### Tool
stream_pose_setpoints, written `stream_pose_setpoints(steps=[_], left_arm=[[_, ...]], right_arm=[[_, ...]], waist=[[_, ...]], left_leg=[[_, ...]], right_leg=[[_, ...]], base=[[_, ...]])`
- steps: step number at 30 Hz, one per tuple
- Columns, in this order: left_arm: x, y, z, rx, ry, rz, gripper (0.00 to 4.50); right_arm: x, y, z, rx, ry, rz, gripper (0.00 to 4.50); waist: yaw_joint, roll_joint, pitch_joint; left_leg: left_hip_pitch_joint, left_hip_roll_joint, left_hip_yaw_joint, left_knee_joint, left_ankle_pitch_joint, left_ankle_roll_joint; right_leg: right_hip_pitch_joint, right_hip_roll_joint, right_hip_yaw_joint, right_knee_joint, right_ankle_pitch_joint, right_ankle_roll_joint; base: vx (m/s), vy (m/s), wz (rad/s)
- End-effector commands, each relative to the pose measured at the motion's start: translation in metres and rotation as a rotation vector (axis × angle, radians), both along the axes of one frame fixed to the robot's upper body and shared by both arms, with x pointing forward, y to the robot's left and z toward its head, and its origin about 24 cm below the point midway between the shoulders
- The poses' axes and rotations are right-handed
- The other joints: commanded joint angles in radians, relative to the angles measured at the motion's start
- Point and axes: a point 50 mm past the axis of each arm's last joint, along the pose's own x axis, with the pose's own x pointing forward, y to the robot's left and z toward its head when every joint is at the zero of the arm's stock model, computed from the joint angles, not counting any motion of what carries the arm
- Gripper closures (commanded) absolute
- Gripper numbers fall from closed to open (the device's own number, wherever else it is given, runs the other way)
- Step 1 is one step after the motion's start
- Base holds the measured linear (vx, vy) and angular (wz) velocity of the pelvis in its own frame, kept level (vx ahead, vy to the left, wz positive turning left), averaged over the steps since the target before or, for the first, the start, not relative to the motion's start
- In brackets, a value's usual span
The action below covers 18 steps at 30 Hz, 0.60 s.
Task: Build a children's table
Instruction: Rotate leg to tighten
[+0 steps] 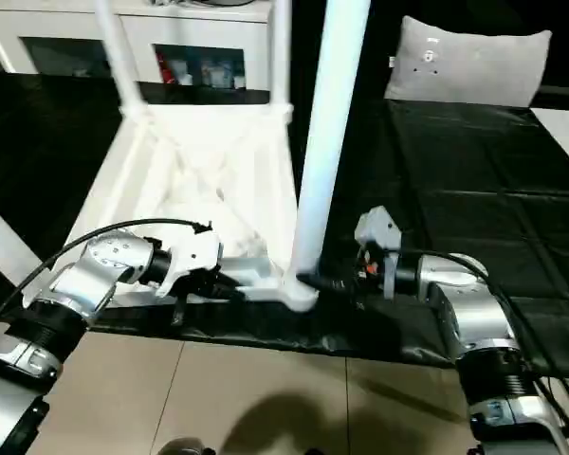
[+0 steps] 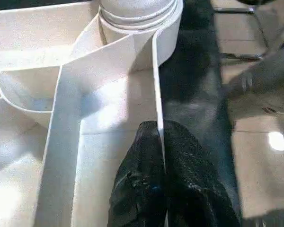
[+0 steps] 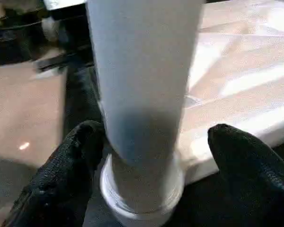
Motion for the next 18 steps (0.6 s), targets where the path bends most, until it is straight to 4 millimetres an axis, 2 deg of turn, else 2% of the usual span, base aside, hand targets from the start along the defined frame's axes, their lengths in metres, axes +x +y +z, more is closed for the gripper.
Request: stream_pose_setpoints(steps=[1,2,4,8,9,12,14,18], left_arm=[[-0.002,-0.010,0.009,0.016,-0.022,-0.137,4.50],[-0.003,-0.010,0.009,0.026,-0.018,-0.159,4.50],[-0.004,-0.010,0.008,0.037,-0.016,-0.187,4.50],[-0.003,-0.009,0.009,0.049,-0.018,-0.204,4.50],[-0.003,-0.008,0.009,0.050,-0.018,-0.206,4.50],[-0.003,-0.008,0.009,0.052,-0.016,-0.208,4.50],[-0.003,-0.007,0.009,0.054,-0.010,-0.213,4.50],[-0.004,-0.005,0.007,0.052,0.005,-0.200,4.50]], right_arm=[[-0.002,0.002,0.001,-0.008,0.022,0.076,1.08],[-0.002,0.002,-0.001,-0.017,0.029,0.096,1.08],[-0.002,0.004,-0.004,-0.026,0.044,0.119,1.36],[-0.005,0.005,-0.007,-0.018,0.093,0.173,1.48],[-0.006,0.006,-0.008,-0.014,0.106,0.185,1.76],[-0.007,0.006,-0.009,-0.004,0.127,0.200,1.82],[-0.008,0.007,-0.010,0.012,0.140,0.207,2.17],[-0.009,0.008,-0.012,0.052,0.158,0.202,2.32]], waist=[[-0.002,-0.004,-0.091],[0.000,-0.004,-0.092],[0.002,-0.005,-0.090],[0.003,-0.004,-0.090],[0.004,-0.005,-0.090],[0.003,-0.006,-0.090],[0.003,-0.007,-0.090],[0.003,-0.005,-0.090]], left_leg=[[0.000,0.041,0.000,-0.053,-0.019,0.113],[-0.001,0.040,0.000,-0.053,-0.019,0.113],[0.002,0.042,0.000,-0.054,-0.027,0.103],[0.001,0.042,0.000,-0.053,-0.036,0.102],[0.001,0.041,0.000,-0.054,-0.037,0.100],[-0.001,0.039,0.001,-0.054,-0.038,0.094],[-0.001,0.038,0.002,-0.053,-0.034,0.094],[-0.001,0.039,0.001,-0.053,-0.038,0.092]], right_leg=[[0.078,-0.095,0.078,-0.056,-0.298,0.064],[0.079,-0.096,0.078,-0.056,-0.301,0.063],[0.077,-0.096,0.077,-0.059,-0.322,0.063],[0.077,-0.095,0.075,-0.061,-0.331,0.064],[0.079,-0.095,0.074,-0.061,-0.334,0.068],[0.080,-0.096,0.073,-0.063,-0.344,0.081],[0.080,-0.093,0.073,-0.063,-0.340,0.086],[0.079,-0.093,0.070,-0.065,-0.347,0.092]], base=[[0.000,0.000,0.00],[0.000,0.000,0.00],[0.000,0.000,0.00],[0.000,0.000,0.00],[0.000,0.000,0.00],[0.000,0.000,0.00],[0.000,0.000,0.00],[0.000,0.000,0.00]])
